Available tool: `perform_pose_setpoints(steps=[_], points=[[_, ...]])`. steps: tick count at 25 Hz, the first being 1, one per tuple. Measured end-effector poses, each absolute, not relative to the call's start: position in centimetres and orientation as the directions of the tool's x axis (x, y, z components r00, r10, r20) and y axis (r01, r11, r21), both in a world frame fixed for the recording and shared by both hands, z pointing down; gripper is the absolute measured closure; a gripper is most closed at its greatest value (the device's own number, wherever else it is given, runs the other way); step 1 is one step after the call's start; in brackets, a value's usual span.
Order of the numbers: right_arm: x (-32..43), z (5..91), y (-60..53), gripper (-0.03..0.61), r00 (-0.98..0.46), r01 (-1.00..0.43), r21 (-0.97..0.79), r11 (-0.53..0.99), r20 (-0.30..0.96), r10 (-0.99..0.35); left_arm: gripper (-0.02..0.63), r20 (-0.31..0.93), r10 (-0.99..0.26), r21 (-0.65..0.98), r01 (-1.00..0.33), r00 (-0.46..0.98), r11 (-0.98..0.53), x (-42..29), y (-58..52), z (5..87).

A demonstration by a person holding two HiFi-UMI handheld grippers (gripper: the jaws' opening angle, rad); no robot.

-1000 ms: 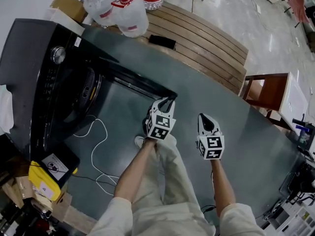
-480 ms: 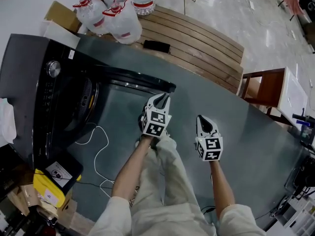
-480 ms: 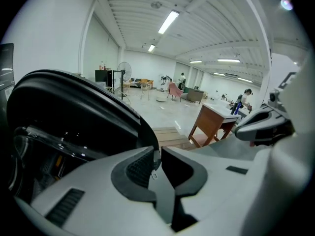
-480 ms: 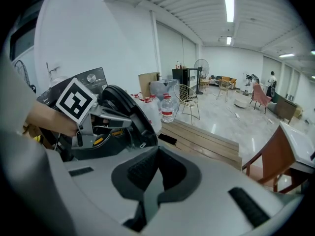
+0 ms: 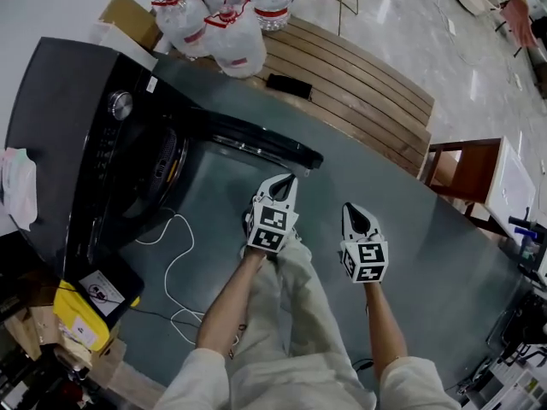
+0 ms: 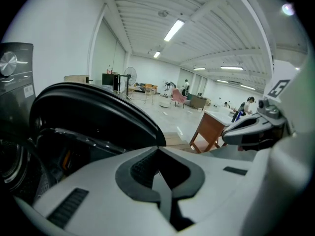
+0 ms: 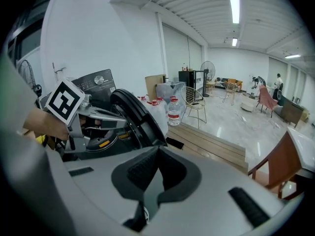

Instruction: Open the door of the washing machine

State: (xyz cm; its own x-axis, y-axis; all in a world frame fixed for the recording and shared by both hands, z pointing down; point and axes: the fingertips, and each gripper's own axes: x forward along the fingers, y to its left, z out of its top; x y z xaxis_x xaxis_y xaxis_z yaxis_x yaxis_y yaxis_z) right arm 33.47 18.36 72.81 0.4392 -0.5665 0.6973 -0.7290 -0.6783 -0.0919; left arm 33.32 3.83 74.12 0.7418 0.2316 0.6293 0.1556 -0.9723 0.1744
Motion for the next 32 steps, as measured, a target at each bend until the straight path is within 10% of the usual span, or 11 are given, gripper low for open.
perform_pose_setpoints(steps=[32], points=[[26.0, 50.6, -5.4, 0.580, 0.177, -0.971, -0.054, -0.232, 0.489, -0.854, 0.606, 0.483, -0.463, 0.109, -0.575, 0.743, -0.811, 5.5, -20.8, 49.3]])
